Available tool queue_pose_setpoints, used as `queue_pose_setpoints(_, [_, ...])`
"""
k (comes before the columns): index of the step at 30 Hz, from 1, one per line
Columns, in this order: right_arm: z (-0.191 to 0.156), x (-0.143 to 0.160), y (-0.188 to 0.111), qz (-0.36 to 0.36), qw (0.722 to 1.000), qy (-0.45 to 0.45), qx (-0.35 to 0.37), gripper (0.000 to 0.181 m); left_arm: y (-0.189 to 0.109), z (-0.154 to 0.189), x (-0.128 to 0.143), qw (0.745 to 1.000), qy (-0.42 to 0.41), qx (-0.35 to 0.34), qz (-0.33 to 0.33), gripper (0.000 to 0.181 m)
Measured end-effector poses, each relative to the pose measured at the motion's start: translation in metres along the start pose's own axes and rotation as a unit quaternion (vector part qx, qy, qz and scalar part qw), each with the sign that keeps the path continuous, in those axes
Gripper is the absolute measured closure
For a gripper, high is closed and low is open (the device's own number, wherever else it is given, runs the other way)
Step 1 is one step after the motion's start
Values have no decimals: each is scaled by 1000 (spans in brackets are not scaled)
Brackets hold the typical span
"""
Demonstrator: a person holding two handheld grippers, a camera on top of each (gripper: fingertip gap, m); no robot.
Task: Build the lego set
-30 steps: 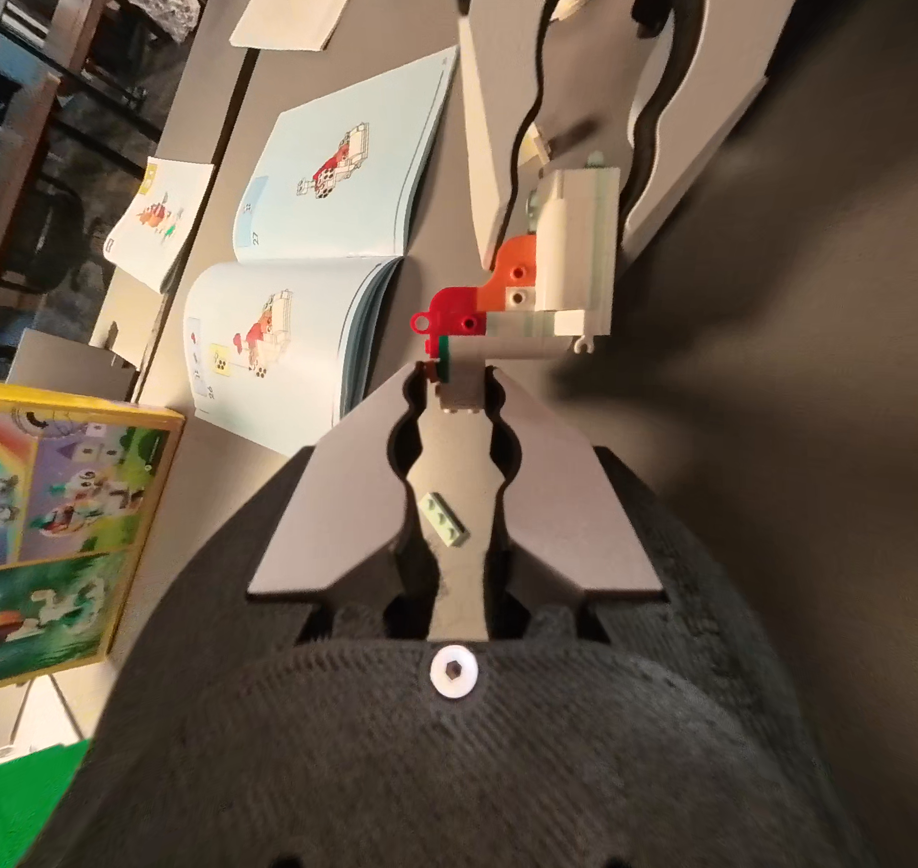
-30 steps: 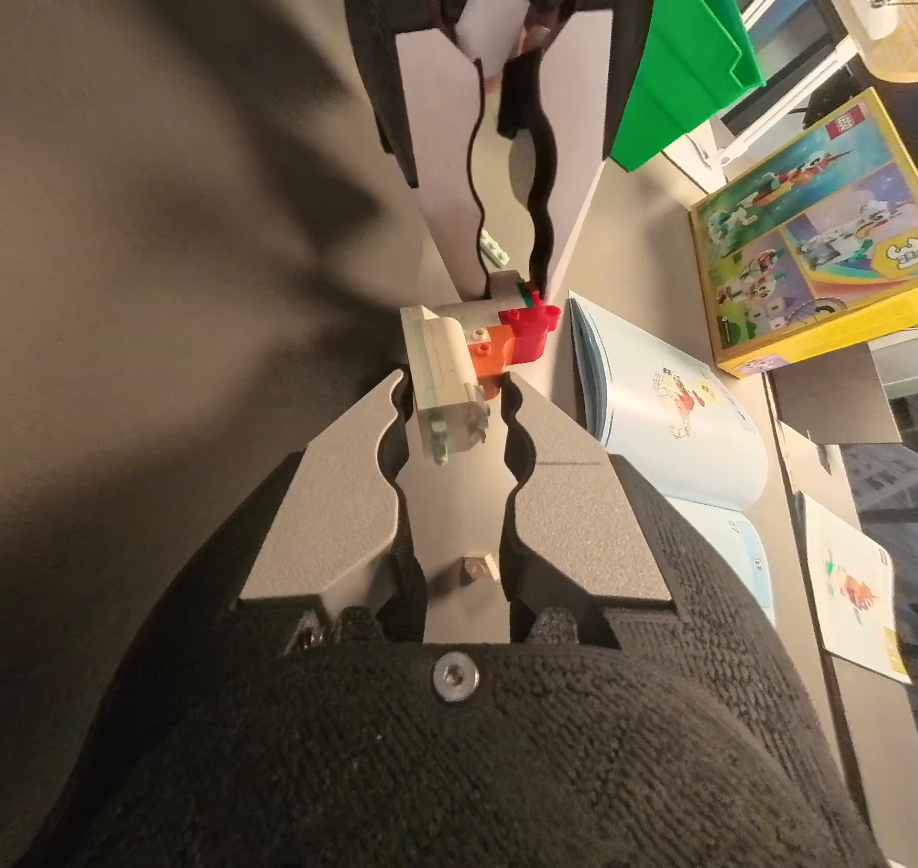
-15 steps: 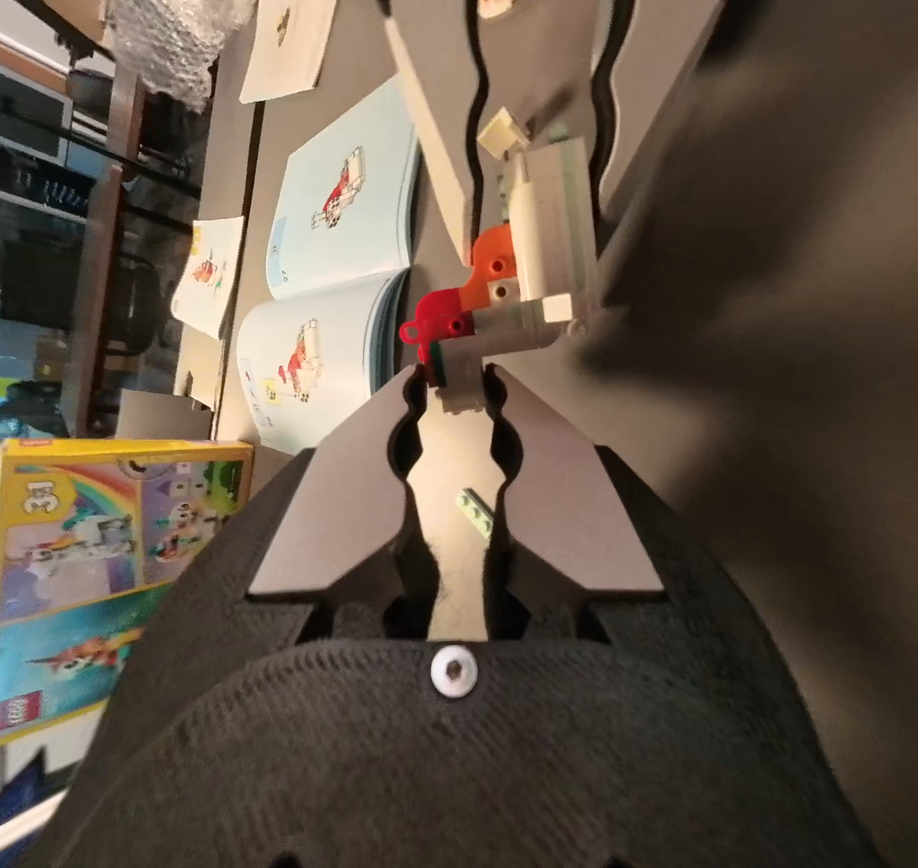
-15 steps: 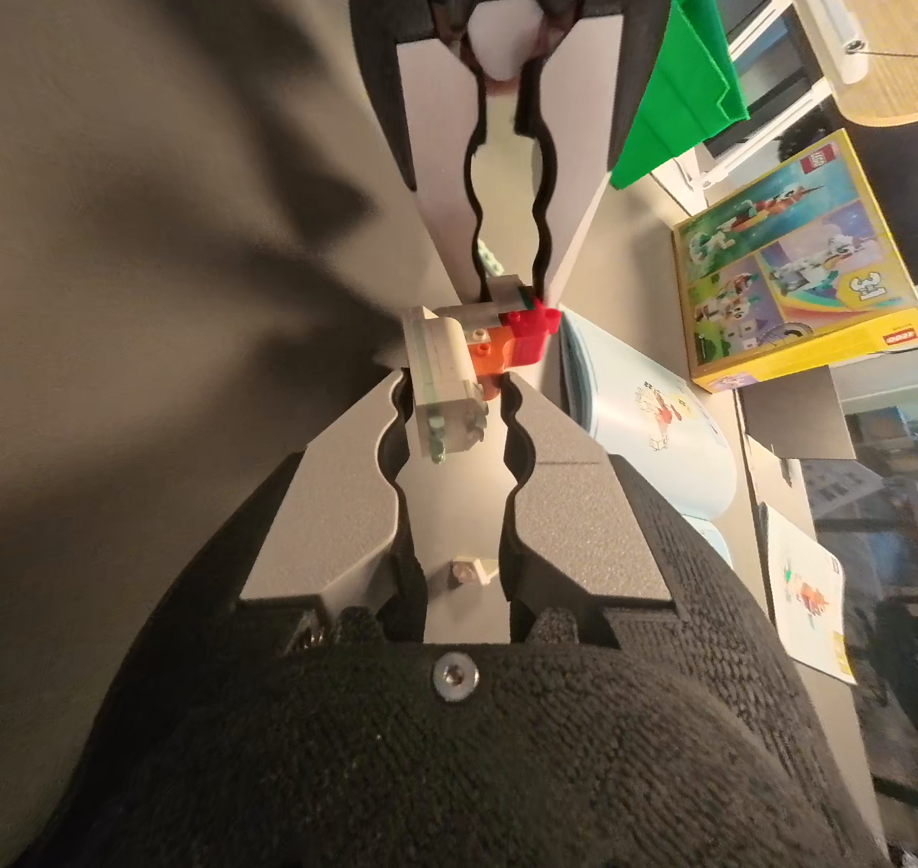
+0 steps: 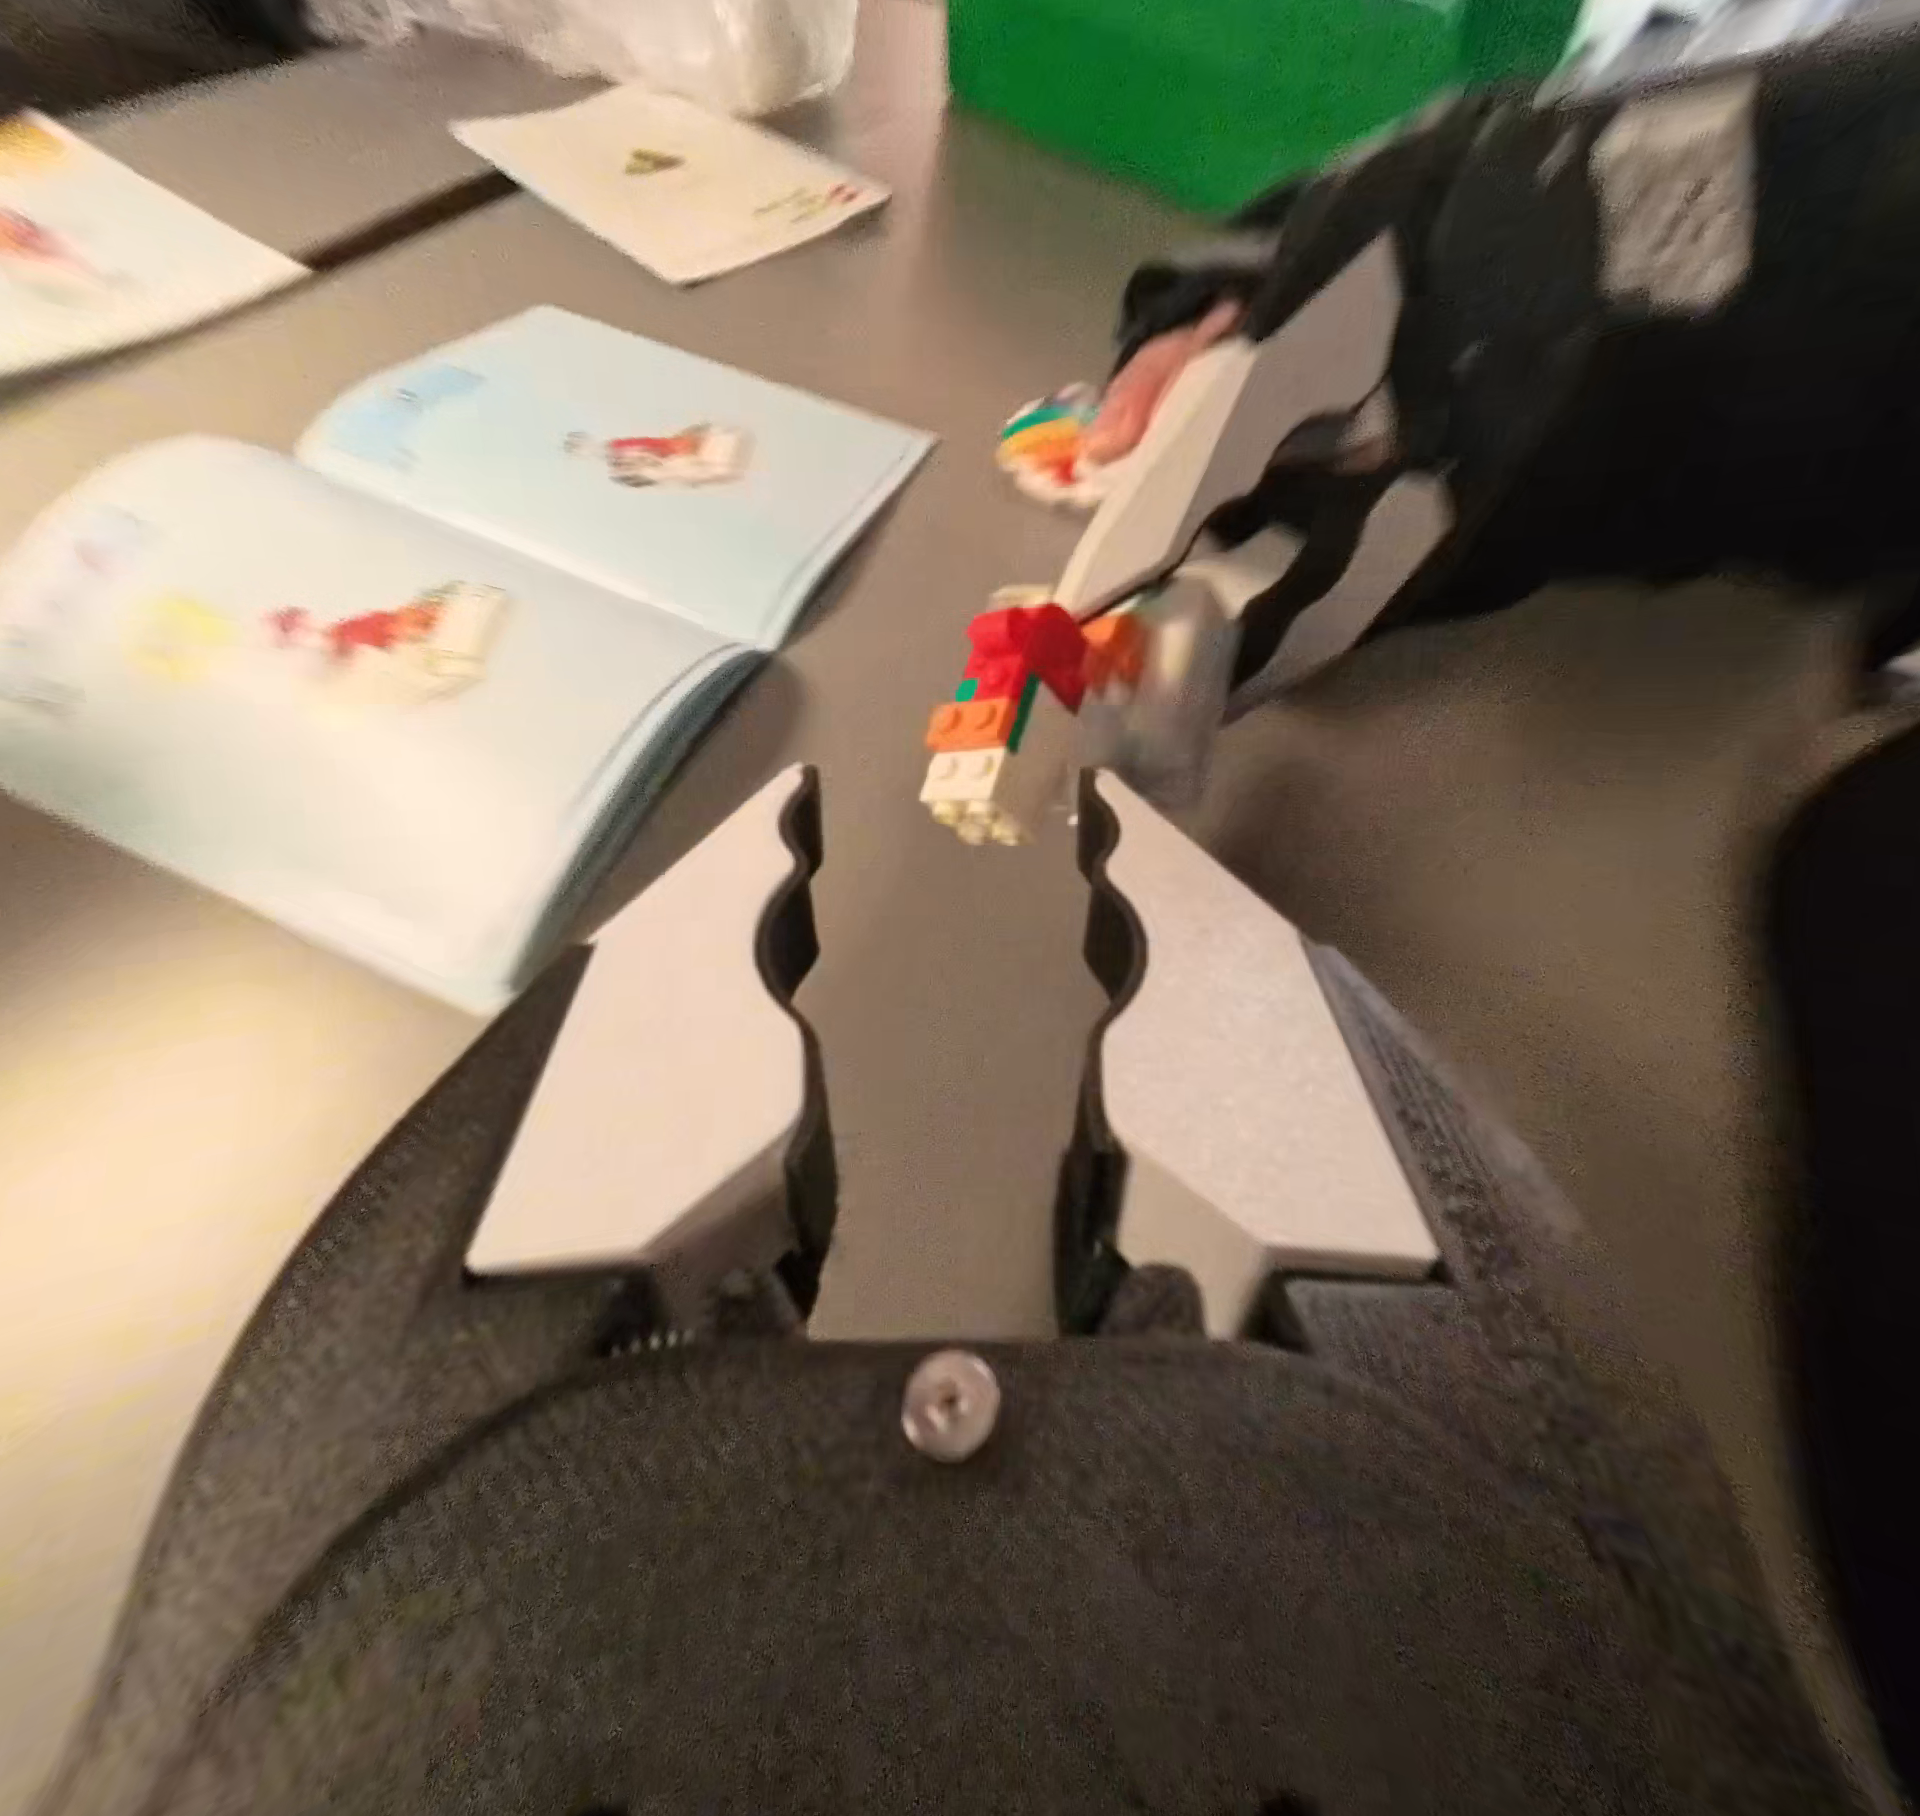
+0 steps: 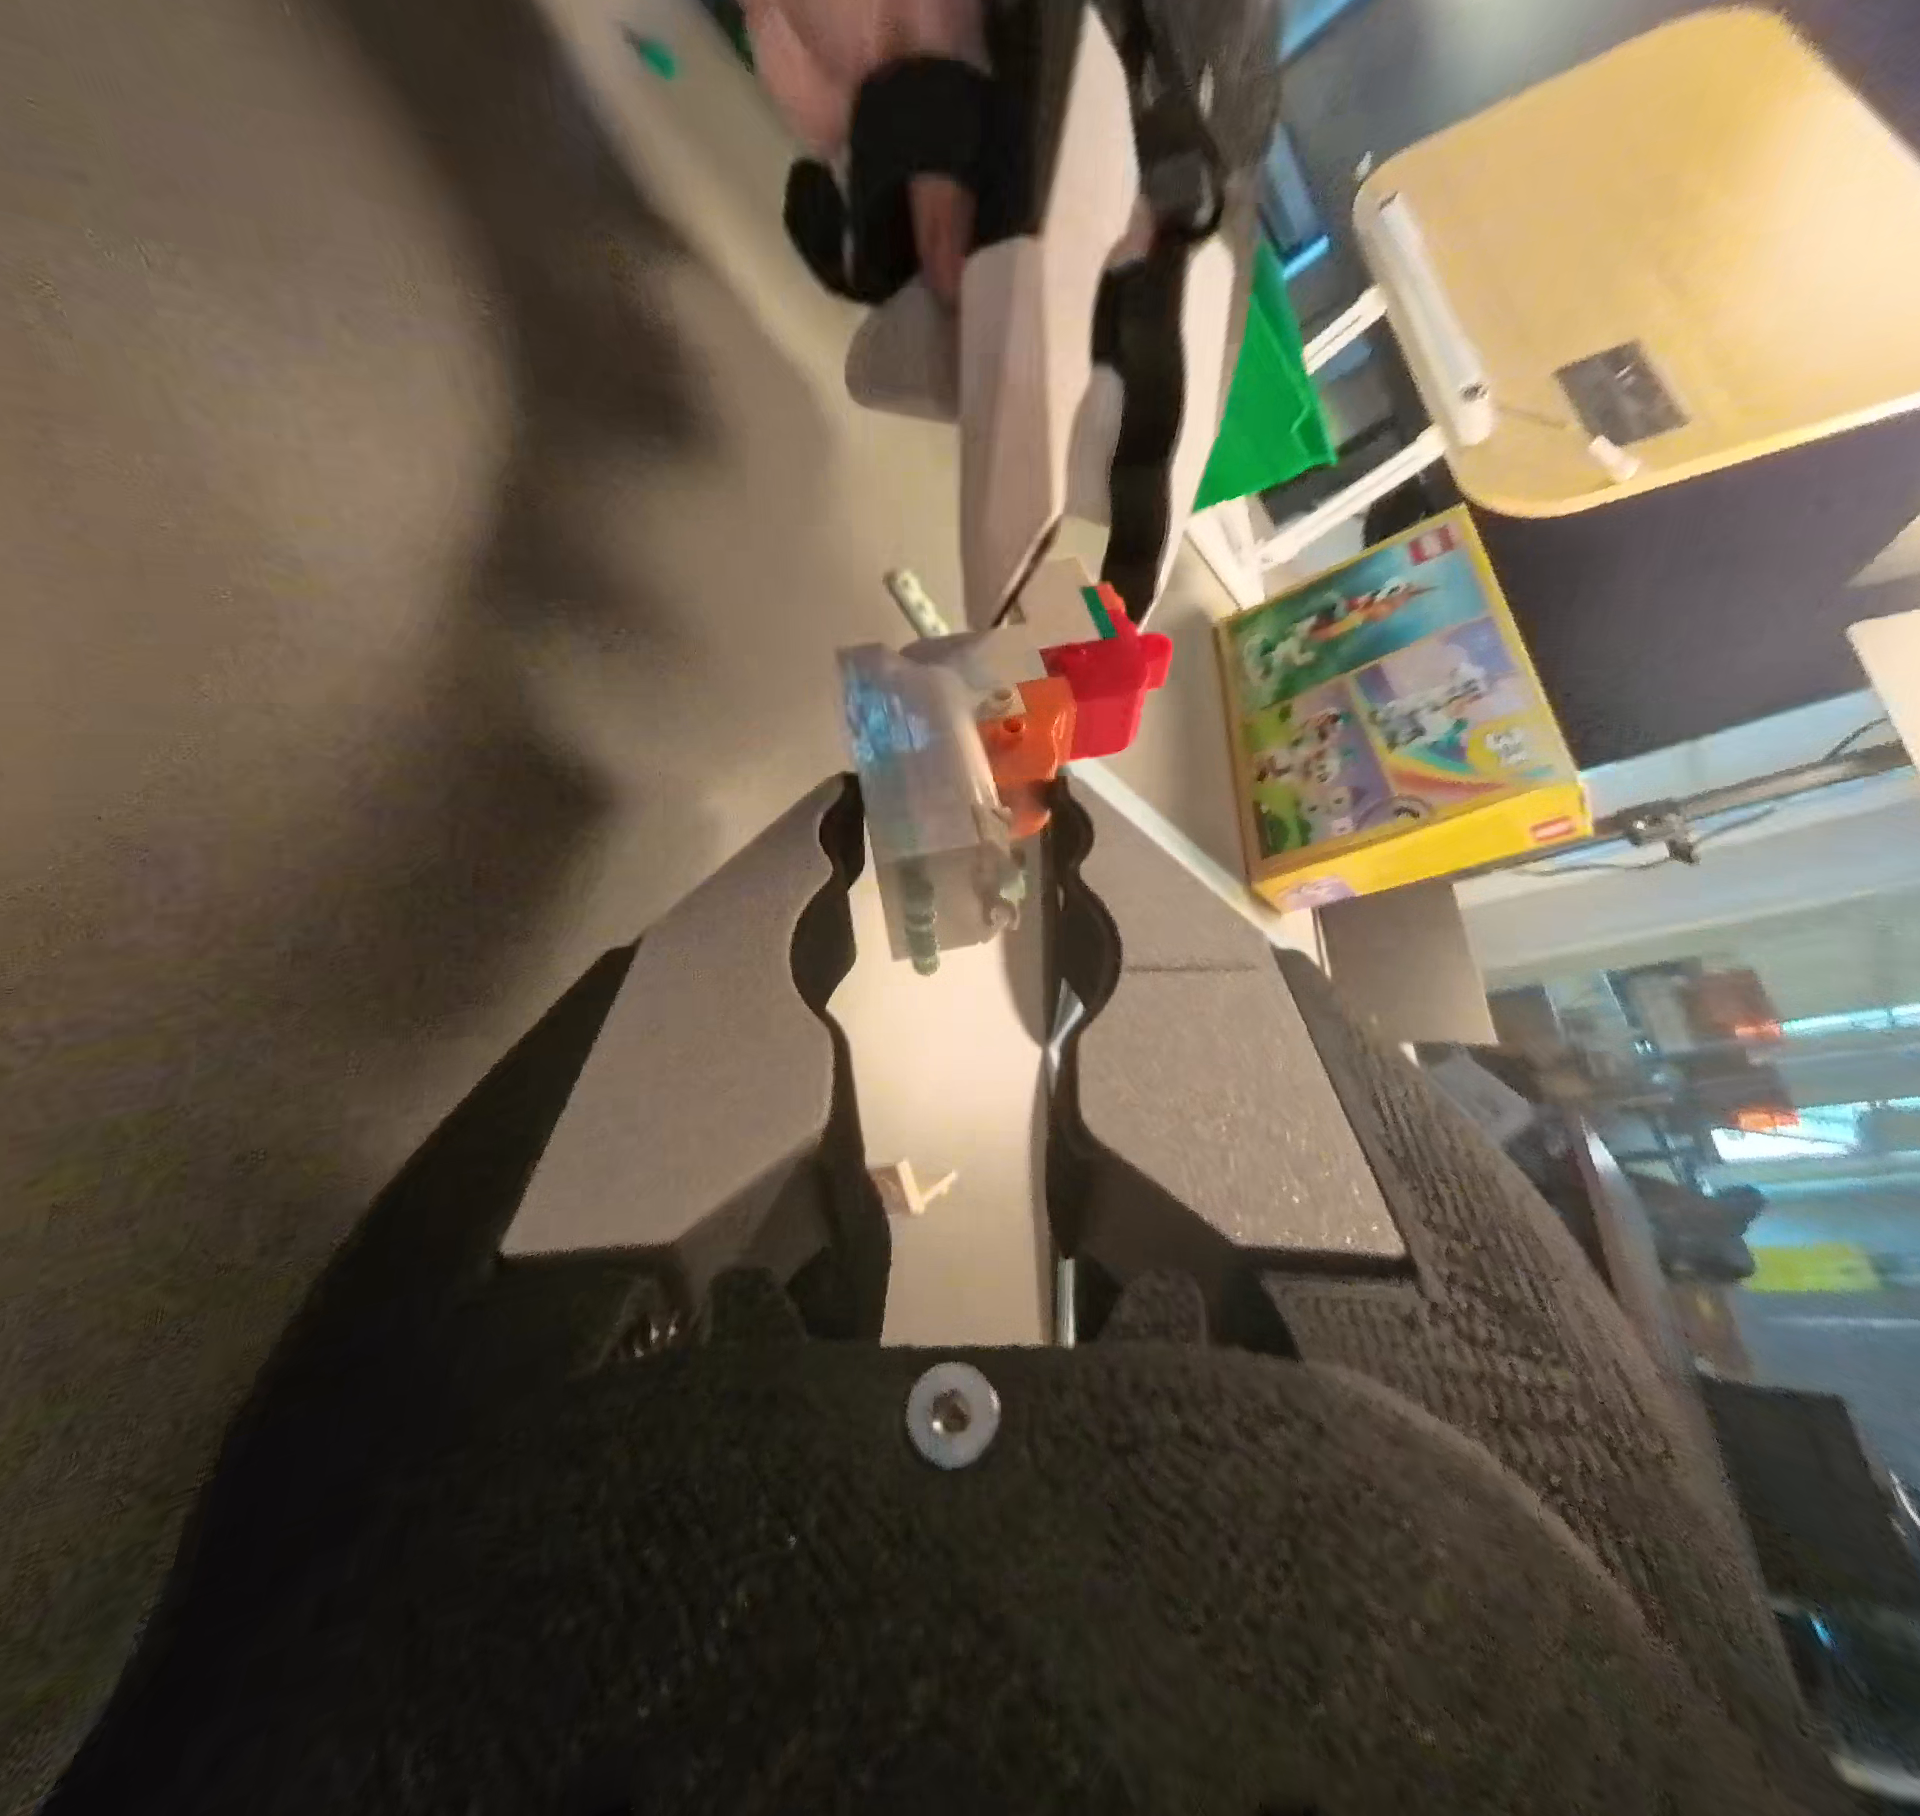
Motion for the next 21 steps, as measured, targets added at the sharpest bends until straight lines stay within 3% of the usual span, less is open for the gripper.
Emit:
queue_pose_setpoints(3, [0, -9, -2, 34, 999, -16, 7, 147, -4, 8, -8, 984, -128, 117, 44, 136])
queue_pose_setpoints(5, [-1, -12, -2, 44, 999, -31, 10, 147, -2, 13, -8, 973, -163, 157, 47, 138])
queue_pose_setpoints(7, [-4, -12, -2, 40, 998, -44, 8, 147, 1, 16, -6, 972, -156, 168, 44, 162])
queue_pose_setpoints(11, [-9, -6, -1, 20, 997, -69, 6, 145, 4, 20, -2, 979, -127, 158, 25, 165])
queue_pose_setpoints(13, [-9, 0, -5, -1, 998, -61, 6, 142, 5, 17, 1, 990, -83, 118, 9, 165])
queue_pose_setpoints(17, [-3, 13, -33, -15, 999, 15, 41, 131, 11, 14, 16, 996, 57, 21, -67, 165])
queue_pose_setpoints(21, [12, 30, -60, -56, 990, 60, 116, 133, 20, 21, 16, 994, 71, 13, -80, 165])
Point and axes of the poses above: each gripper's, where its closed fingertips meet, y out along the fingers, x out of its underside, z = x × y across the jaws, the point moved 4 cm from there along -y, back along the fingers, and after that the axes turned 6 degrees about z, right-handed, at the moved point
